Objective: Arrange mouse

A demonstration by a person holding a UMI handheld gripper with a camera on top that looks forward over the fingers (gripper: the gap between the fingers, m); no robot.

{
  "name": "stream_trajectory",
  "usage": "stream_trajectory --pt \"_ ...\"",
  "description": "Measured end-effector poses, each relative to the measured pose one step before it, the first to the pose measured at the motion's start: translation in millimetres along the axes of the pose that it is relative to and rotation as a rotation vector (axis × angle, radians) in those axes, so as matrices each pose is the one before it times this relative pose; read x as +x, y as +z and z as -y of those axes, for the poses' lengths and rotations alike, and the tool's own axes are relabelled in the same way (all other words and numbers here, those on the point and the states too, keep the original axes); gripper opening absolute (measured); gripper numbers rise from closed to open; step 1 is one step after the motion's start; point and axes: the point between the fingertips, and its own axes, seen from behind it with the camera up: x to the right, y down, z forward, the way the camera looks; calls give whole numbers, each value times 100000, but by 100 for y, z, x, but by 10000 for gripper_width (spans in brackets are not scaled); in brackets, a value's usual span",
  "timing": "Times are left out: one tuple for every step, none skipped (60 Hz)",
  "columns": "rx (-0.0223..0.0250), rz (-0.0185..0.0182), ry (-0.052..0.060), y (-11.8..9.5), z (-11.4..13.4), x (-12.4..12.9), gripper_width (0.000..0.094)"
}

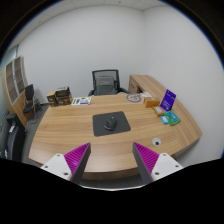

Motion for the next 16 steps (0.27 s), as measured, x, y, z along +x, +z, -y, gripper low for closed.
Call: stream_trajectory --pt "61 -180 -88 -218 -98 -52 864" --pt "61 -98 -107 -190 -117 21 862" --pt "46 13 -37 -177 -99 7 861" --pt "-23 176 213 -165 -61 -24 862" --pt "-21 219 304 -106 -113 -46 863" --pt "5 158 180 -110 -111 -26 861" --pt "90 26 19 -65 -78 -15 861" --pt "133 -93 -44 -95 -53 -11 861" --pt "254 -236 16 -56 -6 -38 860" --pt "205 -207 -81 -57 -3 77 863" --pt "153 -169 -118 -55 15 63 863" --pt "-16 49 -45 -52 5 26 861" --pt "-90 160 -78 -61 -39 -8 861" --pt "-50 156 -153 -71 -13 -52 864" --pt "-30 205 -125 -52 -23 -39 862" --pt "-9 246 62 -83 -8 -65 862"
